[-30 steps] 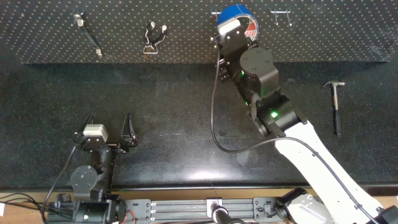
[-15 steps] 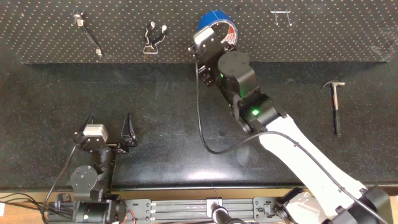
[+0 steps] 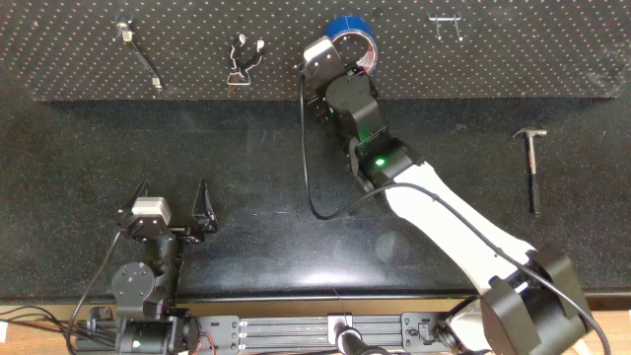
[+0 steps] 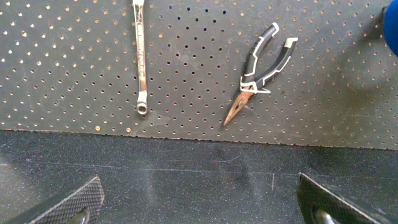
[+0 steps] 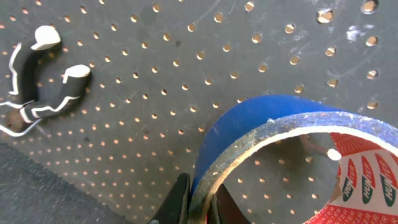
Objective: Place Tools Onto Pegboard
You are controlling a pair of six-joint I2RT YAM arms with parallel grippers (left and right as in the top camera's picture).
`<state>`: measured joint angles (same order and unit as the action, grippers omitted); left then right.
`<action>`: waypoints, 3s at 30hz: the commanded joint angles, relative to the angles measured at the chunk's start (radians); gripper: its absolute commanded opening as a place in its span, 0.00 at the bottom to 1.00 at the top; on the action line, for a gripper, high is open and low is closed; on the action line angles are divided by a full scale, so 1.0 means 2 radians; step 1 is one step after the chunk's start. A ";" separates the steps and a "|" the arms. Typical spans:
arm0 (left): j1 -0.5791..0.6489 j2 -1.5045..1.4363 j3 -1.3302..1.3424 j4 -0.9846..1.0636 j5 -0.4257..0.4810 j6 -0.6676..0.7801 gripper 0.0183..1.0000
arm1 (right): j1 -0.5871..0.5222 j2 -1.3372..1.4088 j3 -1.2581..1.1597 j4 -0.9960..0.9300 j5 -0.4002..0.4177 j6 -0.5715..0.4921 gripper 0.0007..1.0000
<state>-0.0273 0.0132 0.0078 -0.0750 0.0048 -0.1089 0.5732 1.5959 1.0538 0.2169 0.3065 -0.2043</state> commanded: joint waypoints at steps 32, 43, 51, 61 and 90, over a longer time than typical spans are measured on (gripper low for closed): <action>0.003 -0.005 -0.001 -0.004 0.004 0.005 1.00 | -0.051 -0.226 0.005 -0.238 0.007 0.031 0.95; 0.003 -0.005 -0.001 -0.004 0.004 0.005 1.00 | -0.255 -0.302 0.005 -0.358 -0.099 0.040 0.95; 0.003 -0.005 -0.001 -0.004 0.004 0.005 1.00 | -0.414 -0.301 0.005 -0.366 -0.162 0.061 0.95; 0.003 -0.005 -0.001 -0.004 0.004 0.005 1.00 | -0.528 -0.302 0.005 -0.368 -0.161 0.061 0.95; 0.003 -0.005 -0.001 -0.004 0.004 0.005 1.00 | -0.628 -0.108 0.005 -0.482 -0.110 -0.046 0.95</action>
<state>-0.0273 0.0132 0.0078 -0.0750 0.0051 -0.1089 -0.6773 1.3670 1.0630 -0.6670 0.1265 -0.2543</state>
